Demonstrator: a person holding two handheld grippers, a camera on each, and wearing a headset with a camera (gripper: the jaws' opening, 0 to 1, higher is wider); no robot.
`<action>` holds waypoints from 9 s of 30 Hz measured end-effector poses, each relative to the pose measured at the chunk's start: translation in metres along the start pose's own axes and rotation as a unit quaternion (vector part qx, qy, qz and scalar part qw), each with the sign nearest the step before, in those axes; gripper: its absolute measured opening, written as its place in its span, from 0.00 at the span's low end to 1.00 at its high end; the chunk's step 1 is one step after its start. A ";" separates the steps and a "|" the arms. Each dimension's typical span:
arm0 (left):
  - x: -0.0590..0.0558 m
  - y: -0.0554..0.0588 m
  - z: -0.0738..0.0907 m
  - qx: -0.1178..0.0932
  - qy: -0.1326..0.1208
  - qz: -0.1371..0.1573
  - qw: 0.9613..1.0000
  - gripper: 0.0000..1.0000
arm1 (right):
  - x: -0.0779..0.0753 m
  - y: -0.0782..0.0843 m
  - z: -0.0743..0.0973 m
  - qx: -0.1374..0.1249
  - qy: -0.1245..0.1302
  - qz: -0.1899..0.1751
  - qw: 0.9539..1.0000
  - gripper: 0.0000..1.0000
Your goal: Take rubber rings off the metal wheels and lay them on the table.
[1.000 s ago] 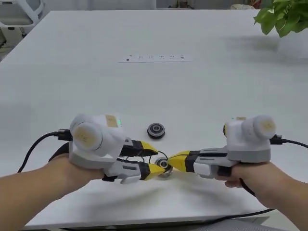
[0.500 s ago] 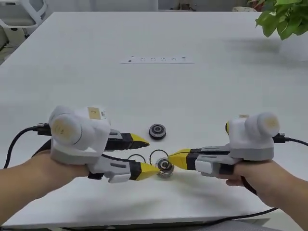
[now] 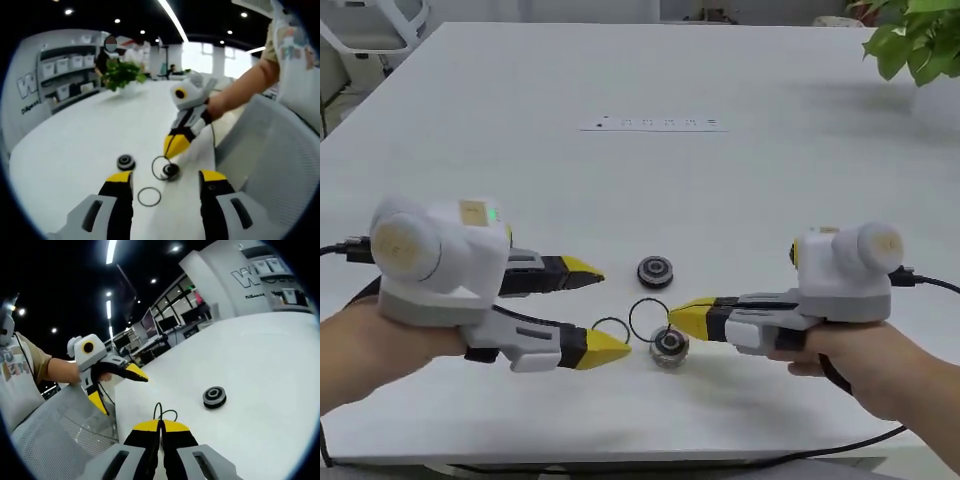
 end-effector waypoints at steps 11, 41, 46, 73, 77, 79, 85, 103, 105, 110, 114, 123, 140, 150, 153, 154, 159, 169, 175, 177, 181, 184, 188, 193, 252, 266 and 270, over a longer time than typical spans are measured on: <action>0.002 0.004 0.011 0.003 -0.007 0.005 1.000 0.63 | -0.001 -0.007 -0.011 0.006 -0.007 0.003 1.000 0.00; 0.014 0.016 0.030 -0.002 -0.027 0.025 0.999 0.83 | 0.009 0.003 -0.048 0.056 -0.026 -0.010 0.998 0.00; 0.015 0.018 0.031 0.000 -0.029 0.028 0.999 0.85 | -0.001 0.008 -0.052 0.069 -0.021 -0.018 0.997 0.00; 0.014 0.024 0.031 0.008 -0.029 0.033 0.999 0.87 | -0.014 0.017 -0.056 0.110 0.009 -0.007 0.994 0.00; 0.014 0.024 0.031 0.009 -0.029 0.032 0.999 0.87 | -0.015 0.017 -0.057 0.115 0.013 0.004 0.993 0.00; 0.014 0.024 0.030 0.009 -0.029 0.033 0.999 0.87 | -0.015 0.018 -0.057 0.119 0.016 0.009 0.993 0.00; 0.012 0.026 0.029 0.013 -0.026 0.032 0.999 0.87 | -0.015 0.019 -0.058 0.126 0.017 0.018 0.992 0.02; 0.014 0.025 0.028 0.017 -0.021 0.035 0.999 0.87 | -0.014 0.015 -0.054 0.138 0.017 0.061 0.988 0.15; 0.015 0.024 0.028 0.018 -0.022 0.034 0.999 0.87 | -0.014 0.011 -0.052 0.130 0.018 0.060 0.990 0.15; 0.020 0.019 0.028 0.013 -0.024 0.033 0.999 0.87 | -0.016 -0.002 -0.047 0.103 0.025 0.060 0.992 0.18; 0.024 0.015 0.027 0.011 -0.026 0.031 0.999 0.86 | -0.017 -0.009 -0.042 0.091 0.034 0.060 0.993 0.19; 0.034 0.006 0.022 0.007 -0.028 0.027 0.999 0.85 | -0.028 -0.021 -0.029 0.067 0.054 0.060 0.994 0.21; 0.057 -0.005 0.004 -0.003 -0.035 0.030 0.999 0.80 | -0.053 -0.032 -0.009 0.043 0.092 0.065 0.993 0.27; 0.069 -0.008 -0.009 -0.007 -0.038 0.033 0.999 0.77 | -0.061 -0.031 -0.006 0.047 0.100 0.092 0.990 0.31; 0.071 -0.008 -0.013 -0.005 -0.037 0.033 0.999 0.76 | -0.065 -0.029 -0.005 0.051 0.102 0.103 0.988 0.32; 0.073 -0.008 -0.014 -0.005 -0.036 0.034 0.999 0.75 | -0.066 -0.028 -0.005 0.051 0.103 0.105 0.988 0.32; 0.079 -0.006 -0.022 -0.005 -0.038 0.040 0.998 0.73 | -0.073 -0.024 -0.004 0.057 0.108 0.115 0.986 0.33; 0.087 -0.002 -0.036 -0.002 -0.036 0.048 0.998 0.68 | -0.080 -0.020 -0.006 0.060 0.107 0.130 0.984 0.33; 0.089 0.000 -0.045 0.000 -0.034 0.049 0.998 0.64 | -0.083 -0.017 -0.010 0.063 0.104 0.137 0.983 0.33; 0.088 0.001 -0.049 0.001 -0.031 0.049 0.998 0.62 | -0.084 -0.016 -0.010 0.063 0.103 0.137 0.983 0.33; 0.089 0.003 -0.056 0.003 -0.029 0.052 0.998 0.59 | -0.085 -0.016 -0.012 0.061 0.102 0.134 0.984 0.33; 0.089 0.005 -0.061 0.005 -0.025 0.053 0.998 0.57 | -0.085 -0.014 -0.013 0.063 0.101 0.136 0.984 0.33; 0.089 0.004 -0.067 0.004 -0.022 0.055 0.998 0.55 | -0.086 -0.014 -0.014 0.063 0.099 0.133 0.984 0.33; 0.091 0.004 -0.072 0.001 -0.024 0.061 0.998 0.52 | -0.087 -0.013 -0.015 0.062 0.099 0.132 0.984 0.33; 0.091 0.014 -0.106 0.036 -0.038 0.017 0.998 0.14 | -0.083 -0.011 -0.029 0.063 0.094 0.139 0.984 0.31; 0.090 0.014 -0.106 0.036 -0.043 0.017 0.998 0.13 | -0.088 -0.010 -0.043 0.066 0.101 0.155 0.980 0.30; 0.090 0.014 -0.106 0.036 -0.044 0.017 0.998 0.13 | -0.089 -0.009 -0.045 0.065 0.103 0.158 0.980 0.30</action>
Point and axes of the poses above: the centre of the closed fingertips' face, and the gripper's own axes: z roughly backward along the fingers, x roughly to its left, y roughly out of its underside, the point moved 2 cm from there along z, roughly backward along the fingers, and after that the axes turned 2 degrees about z, right-handed, at the moved point
